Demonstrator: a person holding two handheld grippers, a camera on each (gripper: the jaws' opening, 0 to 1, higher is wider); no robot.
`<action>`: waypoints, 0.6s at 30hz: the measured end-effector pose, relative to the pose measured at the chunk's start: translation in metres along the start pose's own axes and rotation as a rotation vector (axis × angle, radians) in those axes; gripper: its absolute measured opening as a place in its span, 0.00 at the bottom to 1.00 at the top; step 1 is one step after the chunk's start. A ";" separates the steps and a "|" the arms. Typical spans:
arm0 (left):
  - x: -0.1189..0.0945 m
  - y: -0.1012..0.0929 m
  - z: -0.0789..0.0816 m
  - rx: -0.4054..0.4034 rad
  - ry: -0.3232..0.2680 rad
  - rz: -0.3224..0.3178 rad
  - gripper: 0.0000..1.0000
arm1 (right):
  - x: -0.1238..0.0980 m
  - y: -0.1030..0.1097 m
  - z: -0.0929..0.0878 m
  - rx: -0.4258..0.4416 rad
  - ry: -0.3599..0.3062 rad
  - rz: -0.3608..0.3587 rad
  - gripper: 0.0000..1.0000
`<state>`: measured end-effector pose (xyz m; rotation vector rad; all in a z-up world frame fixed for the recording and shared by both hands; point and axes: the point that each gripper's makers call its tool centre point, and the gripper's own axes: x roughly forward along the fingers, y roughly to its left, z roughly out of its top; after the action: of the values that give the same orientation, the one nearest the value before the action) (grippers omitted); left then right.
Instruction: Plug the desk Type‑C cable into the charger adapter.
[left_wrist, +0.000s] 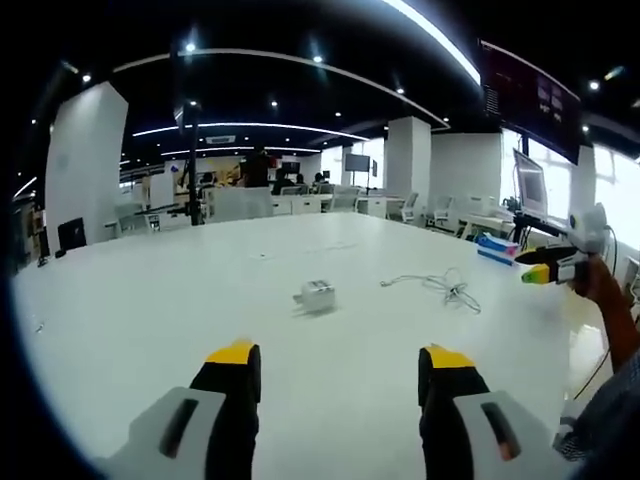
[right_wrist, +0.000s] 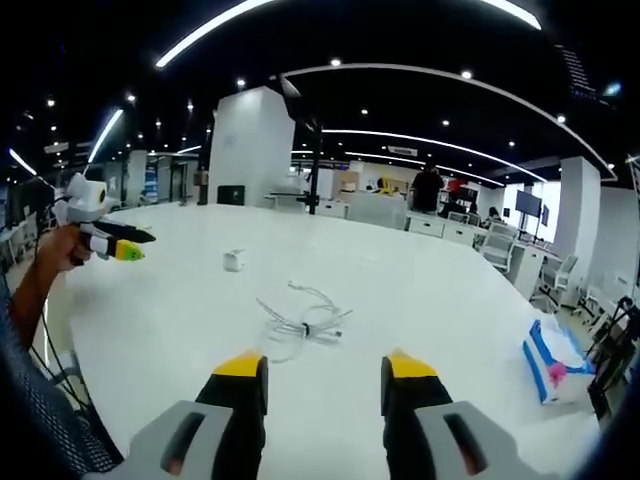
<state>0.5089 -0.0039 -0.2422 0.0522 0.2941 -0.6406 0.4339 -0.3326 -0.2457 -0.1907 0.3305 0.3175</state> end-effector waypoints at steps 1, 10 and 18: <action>0.002 0.001 0.000 0.000 0.001 -0.003 0.64 | 0.002 -0.001 0.001 -0.001 -0.001 -0.001 0.47; 0.013 0.009 -0.006 -0.015 0.044 0.013 0.64 | 0.017 -0.006 0.000 0.009 0.022 0.002 0.47; 0.021 0.017 -0.014 -0.021 0.079 0.039 0.62 | 0.032 -0.011 0.000 0.006 0.031 0.010 0.47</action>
<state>0.5315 -0.0010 -0.2629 0.0630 0.3751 -0.5979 0.4666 -0.3343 -0.2556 -0.1880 0.3636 0.3235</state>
